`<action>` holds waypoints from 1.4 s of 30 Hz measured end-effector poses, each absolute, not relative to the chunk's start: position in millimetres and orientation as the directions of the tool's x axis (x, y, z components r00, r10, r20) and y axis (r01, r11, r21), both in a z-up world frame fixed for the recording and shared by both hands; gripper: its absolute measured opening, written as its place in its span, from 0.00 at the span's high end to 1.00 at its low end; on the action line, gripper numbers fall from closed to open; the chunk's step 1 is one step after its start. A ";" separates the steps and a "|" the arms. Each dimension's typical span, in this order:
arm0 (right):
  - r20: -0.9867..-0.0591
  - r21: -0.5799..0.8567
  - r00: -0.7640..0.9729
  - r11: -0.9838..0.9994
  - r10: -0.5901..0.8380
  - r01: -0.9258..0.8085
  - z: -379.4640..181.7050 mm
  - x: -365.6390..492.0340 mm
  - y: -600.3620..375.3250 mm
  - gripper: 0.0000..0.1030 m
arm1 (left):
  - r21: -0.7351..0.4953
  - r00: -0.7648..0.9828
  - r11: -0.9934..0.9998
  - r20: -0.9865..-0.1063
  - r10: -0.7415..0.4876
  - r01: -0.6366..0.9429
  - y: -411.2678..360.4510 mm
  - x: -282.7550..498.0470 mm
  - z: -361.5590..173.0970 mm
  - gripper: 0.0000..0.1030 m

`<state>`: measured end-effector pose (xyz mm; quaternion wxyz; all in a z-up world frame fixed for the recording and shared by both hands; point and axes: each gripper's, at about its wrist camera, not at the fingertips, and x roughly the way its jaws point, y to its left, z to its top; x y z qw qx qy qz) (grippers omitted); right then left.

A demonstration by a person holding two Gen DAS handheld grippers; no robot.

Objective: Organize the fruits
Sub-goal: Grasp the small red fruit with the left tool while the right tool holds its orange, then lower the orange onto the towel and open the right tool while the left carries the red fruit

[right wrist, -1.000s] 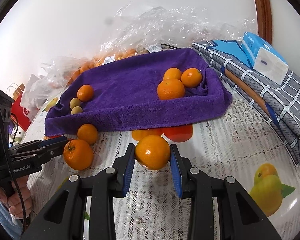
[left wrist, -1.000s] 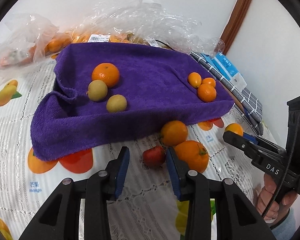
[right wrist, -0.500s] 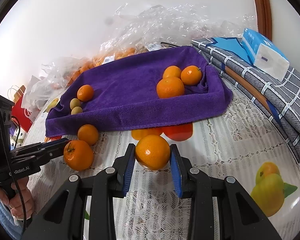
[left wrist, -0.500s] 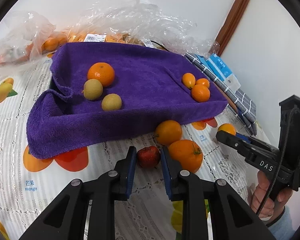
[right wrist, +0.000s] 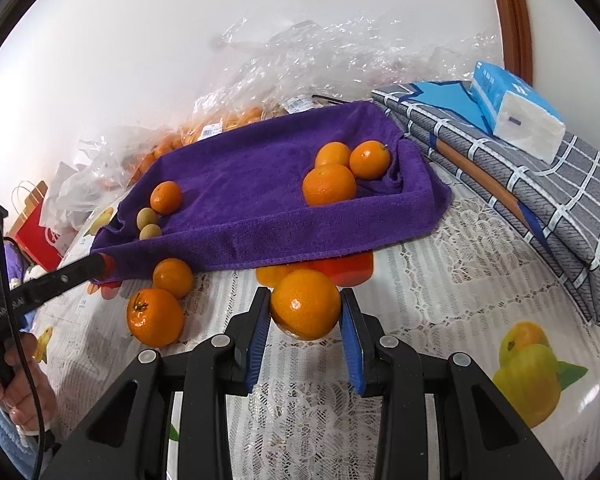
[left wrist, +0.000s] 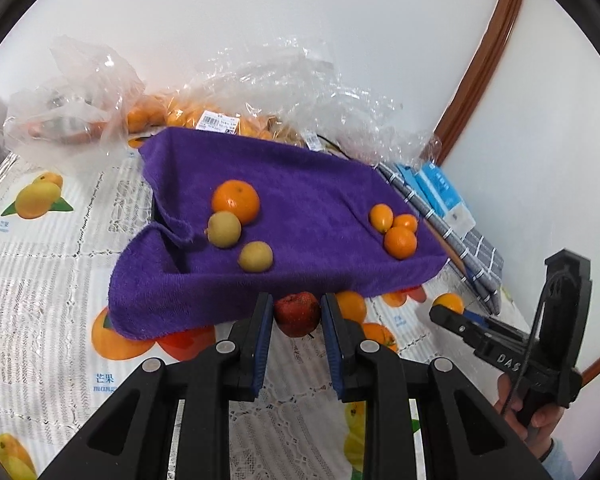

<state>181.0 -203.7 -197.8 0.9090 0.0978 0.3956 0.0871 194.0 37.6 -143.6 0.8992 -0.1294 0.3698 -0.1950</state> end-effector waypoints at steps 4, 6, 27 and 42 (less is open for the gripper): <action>-0.693 0.244 0.682 0.966 0.235 -0.085 -186.4 181.0 -202.2 0.67 | -0.400 0.667 0.884 -0.592 -0.451 0.243 44.3 192.4 -130.2 0.77; -0.684 0.231 0.695 0.969 0.224 -0.086 -174.5 183.3 -200.6 0.67 | -0.386 0.670 0.893 -0.602 -0.435 0.233 44.8 193.8 -121.4 0.77; -0.618 0.191 0.750 0.970 0.237 -0.149 -138.3 286.4 -171.7 0.67 | -0.345 0.751 0.936 -0.600 -0.276 0.068 70.4 272.1 -108.5 0.77; -0.714 0.121 0.655 0.965 0.247 -0.231 -187.7 292.0 -140.0 0.67 | -0.293 0.715 0.956 -0.662 -0.224 0.028 63.6 291.9 -152.5 0.77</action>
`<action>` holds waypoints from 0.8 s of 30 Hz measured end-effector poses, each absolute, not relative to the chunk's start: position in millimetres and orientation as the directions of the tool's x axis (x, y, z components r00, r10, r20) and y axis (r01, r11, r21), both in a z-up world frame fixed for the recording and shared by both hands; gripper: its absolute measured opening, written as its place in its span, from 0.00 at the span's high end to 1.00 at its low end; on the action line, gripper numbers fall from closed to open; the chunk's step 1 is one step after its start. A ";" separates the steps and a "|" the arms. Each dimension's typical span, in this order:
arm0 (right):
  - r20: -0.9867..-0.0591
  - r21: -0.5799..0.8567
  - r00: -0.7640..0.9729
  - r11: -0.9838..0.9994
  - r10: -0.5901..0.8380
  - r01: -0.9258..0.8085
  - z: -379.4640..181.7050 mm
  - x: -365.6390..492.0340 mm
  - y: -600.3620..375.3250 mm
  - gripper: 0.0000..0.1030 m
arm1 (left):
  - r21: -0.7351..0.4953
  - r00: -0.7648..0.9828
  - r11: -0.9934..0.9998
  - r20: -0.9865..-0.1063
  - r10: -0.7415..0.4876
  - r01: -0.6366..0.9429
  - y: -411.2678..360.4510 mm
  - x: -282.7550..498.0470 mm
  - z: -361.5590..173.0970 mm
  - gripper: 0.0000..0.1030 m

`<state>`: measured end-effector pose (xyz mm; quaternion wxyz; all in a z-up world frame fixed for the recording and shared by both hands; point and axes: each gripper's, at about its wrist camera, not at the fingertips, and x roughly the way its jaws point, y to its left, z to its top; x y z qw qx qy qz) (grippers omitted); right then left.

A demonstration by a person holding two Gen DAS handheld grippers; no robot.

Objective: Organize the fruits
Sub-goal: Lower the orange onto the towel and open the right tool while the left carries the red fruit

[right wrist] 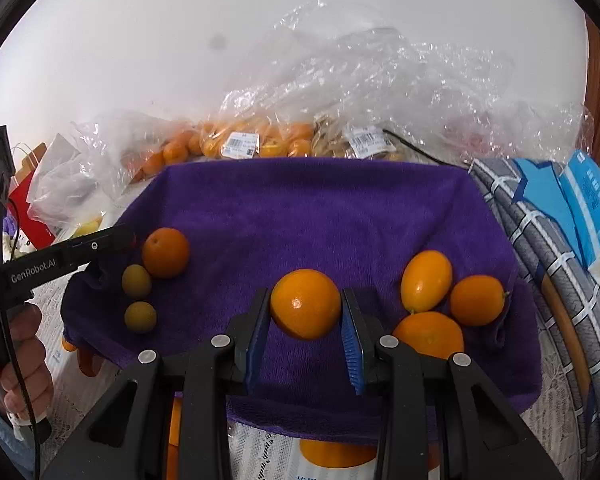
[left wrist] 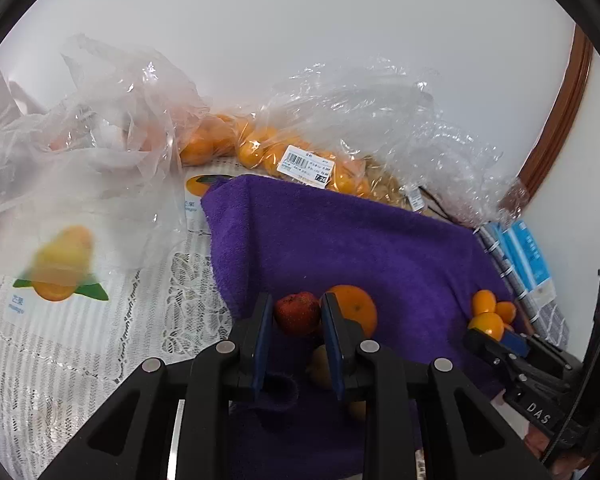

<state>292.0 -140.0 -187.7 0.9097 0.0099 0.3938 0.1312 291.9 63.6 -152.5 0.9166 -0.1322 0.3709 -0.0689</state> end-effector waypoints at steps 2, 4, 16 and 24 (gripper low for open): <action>-0.721 0.117 0.652 0.968 0.236 -0.221 -190.3 292.2 -140.8 0.67 | -0.280 0.718 0.959 -0.660 -0.220 0.036 60.5 290.9 -152.8 0.77; -0.725 0.109 0.650 0.969 0.229 -0.220 -192.7 291.5 -139.9 0.67 | -0.265 0.722 0.964 -0.659 -0.211 0.040 57.7 291.3 -152.6 0.77; -0.711 0.104 0.675 0.979 0.196 -0.176 -191.0 289.9 -143.1 0.54 | -0.217 0.719 0.975 -0.671 -0.180 0.042 51.7 290.9 -153.5 0.77; -0.707 0.072 0.692 0.988 0.145 -0.134 -170.9 255.4 -146.8 0.46 | -0.225 0.719 0.973 -0.666 -0.196 0.057 50.1 288.2 -151.0 0.68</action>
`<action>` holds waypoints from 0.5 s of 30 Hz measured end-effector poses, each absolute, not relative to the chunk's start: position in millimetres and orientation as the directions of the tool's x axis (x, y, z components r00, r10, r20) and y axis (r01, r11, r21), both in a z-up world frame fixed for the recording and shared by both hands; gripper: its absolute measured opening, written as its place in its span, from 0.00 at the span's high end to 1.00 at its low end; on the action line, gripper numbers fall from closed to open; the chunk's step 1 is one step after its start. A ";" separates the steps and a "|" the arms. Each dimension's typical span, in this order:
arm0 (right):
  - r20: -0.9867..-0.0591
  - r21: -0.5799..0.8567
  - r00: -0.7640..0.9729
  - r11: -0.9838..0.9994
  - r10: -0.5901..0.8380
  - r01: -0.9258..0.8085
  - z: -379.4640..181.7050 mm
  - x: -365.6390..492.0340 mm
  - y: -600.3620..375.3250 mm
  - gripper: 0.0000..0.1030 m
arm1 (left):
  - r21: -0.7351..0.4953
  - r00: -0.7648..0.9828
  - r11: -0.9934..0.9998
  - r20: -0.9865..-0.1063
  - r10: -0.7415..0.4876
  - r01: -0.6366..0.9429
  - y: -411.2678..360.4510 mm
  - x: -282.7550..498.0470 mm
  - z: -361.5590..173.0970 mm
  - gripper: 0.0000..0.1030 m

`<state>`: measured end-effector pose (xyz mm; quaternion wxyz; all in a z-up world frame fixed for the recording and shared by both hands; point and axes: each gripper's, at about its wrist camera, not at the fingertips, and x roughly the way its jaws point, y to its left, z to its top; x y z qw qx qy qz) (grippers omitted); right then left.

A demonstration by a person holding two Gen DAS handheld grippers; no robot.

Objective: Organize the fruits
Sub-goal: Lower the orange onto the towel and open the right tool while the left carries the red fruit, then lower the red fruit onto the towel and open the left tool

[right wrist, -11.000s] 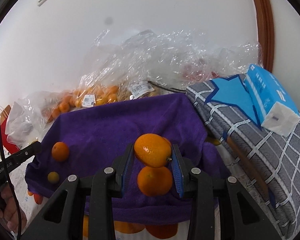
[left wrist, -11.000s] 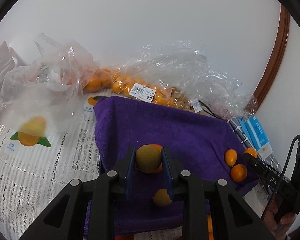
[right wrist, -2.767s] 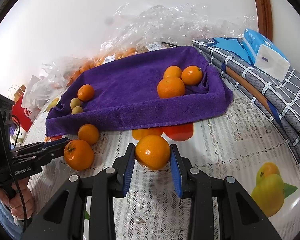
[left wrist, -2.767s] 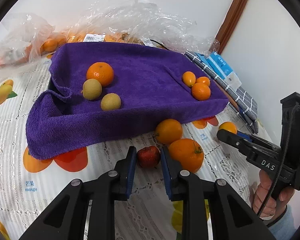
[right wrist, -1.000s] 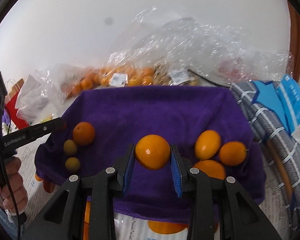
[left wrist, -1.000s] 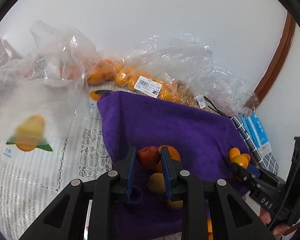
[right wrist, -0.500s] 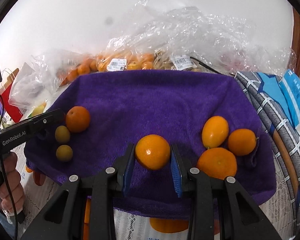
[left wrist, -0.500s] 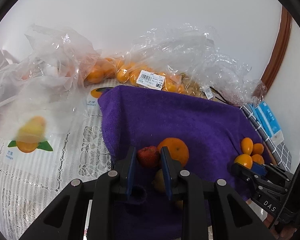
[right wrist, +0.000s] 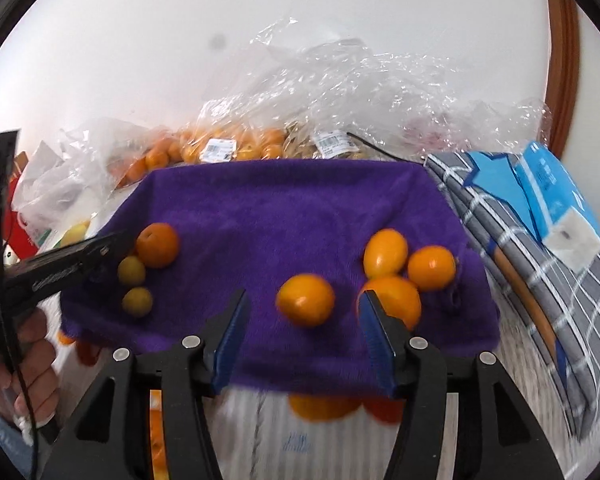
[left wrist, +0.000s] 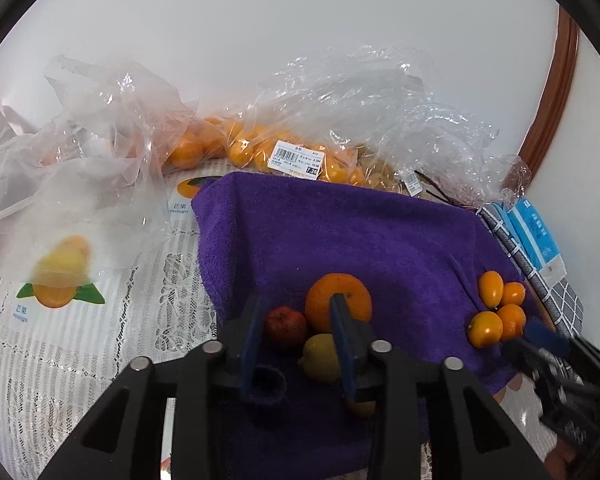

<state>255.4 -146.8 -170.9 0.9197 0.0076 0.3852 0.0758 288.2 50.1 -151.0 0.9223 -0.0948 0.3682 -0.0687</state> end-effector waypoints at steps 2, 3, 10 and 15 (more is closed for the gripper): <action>-0.708 0.063 0.692 0.989 0.139 -0.133 -166.9 240.7 -144.1 0.46 | -0.226 0.724 0.973 -0.662 -0.194 0.054 51.5 284.7 -149.2 0.67; -0.707 0.060 0.694 0.989 0.136 -0.132 -165.3 234.5 -143.0 0.46 | -0.226 0.725 0.973 -0.661 -0.192 0.052 52.5 283.3 -148.4 0.67; -0.717 0.122 0.677 0.986 0.165 -0.111 -162.6 189.3 -137.5 0.44 | -0.159 0.801 0.986 -0.583 -0.133 0.048 63.3 253.1 -129.0 0.62; -0.729 0.181 0.647 0.974 0.224 -0.134 -170.0 175.7 -126.6 0.44 | -0.150 0.811 0.986 -0.567 -0.146 0.073 64.0 240.7 -127.5 0.60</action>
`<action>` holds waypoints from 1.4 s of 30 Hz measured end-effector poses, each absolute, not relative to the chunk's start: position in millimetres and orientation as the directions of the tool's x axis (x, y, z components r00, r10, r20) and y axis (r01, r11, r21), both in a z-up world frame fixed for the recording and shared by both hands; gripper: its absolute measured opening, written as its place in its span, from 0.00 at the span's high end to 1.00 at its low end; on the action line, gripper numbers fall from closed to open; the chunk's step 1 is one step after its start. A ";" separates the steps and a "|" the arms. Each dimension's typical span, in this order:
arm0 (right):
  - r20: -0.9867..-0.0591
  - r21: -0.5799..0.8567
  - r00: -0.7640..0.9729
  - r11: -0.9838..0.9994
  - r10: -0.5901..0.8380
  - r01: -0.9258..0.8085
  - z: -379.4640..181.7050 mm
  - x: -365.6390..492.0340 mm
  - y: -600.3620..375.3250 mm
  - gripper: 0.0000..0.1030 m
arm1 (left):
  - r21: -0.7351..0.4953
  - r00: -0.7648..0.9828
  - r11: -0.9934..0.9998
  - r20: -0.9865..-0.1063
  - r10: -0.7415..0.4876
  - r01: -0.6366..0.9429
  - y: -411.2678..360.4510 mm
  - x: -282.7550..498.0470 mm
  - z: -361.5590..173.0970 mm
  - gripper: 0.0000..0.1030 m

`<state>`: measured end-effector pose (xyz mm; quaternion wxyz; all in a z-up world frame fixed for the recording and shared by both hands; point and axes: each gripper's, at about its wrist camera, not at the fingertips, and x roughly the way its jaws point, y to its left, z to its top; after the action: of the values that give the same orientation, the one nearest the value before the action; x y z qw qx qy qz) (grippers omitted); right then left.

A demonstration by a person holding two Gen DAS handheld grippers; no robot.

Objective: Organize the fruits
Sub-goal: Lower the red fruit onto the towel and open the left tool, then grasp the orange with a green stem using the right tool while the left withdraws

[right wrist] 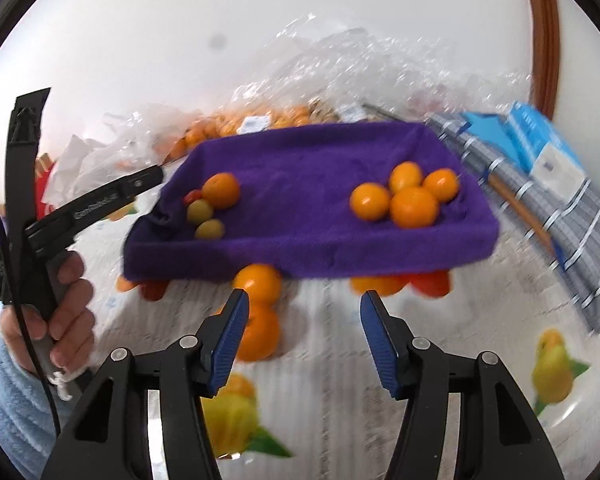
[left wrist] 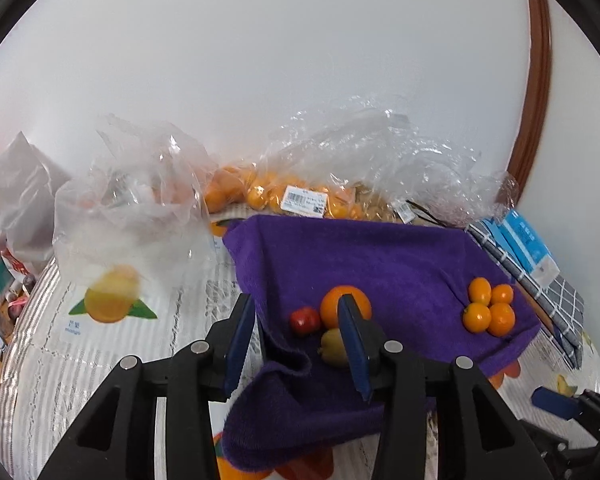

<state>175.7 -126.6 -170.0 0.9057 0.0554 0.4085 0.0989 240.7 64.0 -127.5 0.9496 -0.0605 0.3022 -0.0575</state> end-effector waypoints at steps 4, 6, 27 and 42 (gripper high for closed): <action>-0.725 0.193 0.637 0.966 0.260 -0.174 -175.1 170.4 -111.9 0.44 | -0.135 0.807 0.988 -0.573 -0.143 0.079 62.2 235.8 -129.1 0.60; -0.737 0.191 0.618 0.961 0.274 -0.199 -180.0 170.6 -102.5 0.44 | -0.153 0.806 0.985 -0.571 -0.155 0.081 64.8 233.8 -128.3 0.60; -0.714 0.090 0.692 0.994 0.105 -0.058 -180.6 161.3 -186.9 0.58 | -0.207 0.687 0.907 -0.597 -0.415 0.368 0.4 190.9 -130.1 0.60; -0.686 0.129 0.726 0.991 0.057 0.044 -174.8 149.0 -239.9 0.58 | -0.218 0.580 0.925 -0.727 -0.366 0.310 -21.2 199.3 -169.5 0.60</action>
<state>149.0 -239.9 -174.8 0.9264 0.0681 0.3702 0.0035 199.3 -21.2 -169.5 0.8883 -0.0336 0.4167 -0.1904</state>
